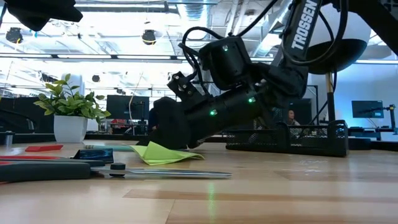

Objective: Pick and place office supplies into organizer
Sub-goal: Put the blue pencil into the desk organizer

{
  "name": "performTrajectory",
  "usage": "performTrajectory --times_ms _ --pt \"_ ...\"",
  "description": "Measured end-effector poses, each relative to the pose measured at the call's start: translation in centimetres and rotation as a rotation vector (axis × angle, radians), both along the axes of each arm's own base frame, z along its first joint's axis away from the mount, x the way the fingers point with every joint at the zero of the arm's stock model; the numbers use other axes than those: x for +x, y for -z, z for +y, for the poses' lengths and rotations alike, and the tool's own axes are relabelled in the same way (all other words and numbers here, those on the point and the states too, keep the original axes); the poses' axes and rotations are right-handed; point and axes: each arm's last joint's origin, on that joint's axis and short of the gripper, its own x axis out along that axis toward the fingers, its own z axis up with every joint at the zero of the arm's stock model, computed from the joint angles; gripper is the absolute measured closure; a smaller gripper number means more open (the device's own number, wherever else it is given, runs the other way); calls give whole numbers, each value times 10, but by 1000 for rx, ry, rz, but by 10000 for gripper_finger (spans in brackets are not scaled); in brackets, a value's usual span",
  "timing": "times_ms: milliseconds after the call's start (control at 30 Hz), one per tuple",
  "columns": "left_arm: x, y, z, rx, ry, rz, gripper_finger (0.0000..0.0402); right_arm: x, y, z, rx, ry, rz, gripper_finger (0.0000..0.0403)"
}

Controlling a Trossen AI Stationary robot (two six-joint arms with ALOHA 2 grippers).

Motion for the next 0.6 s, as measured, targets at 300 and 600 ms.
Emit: performTrajectory --times_ms 300,600 --pt "0 0 0 -1 0 1 287 0 -1 3 -34 40 -10 402" --pt "0 0 0 2 1 4 287 0 -3 8 -42 13 -26 400"
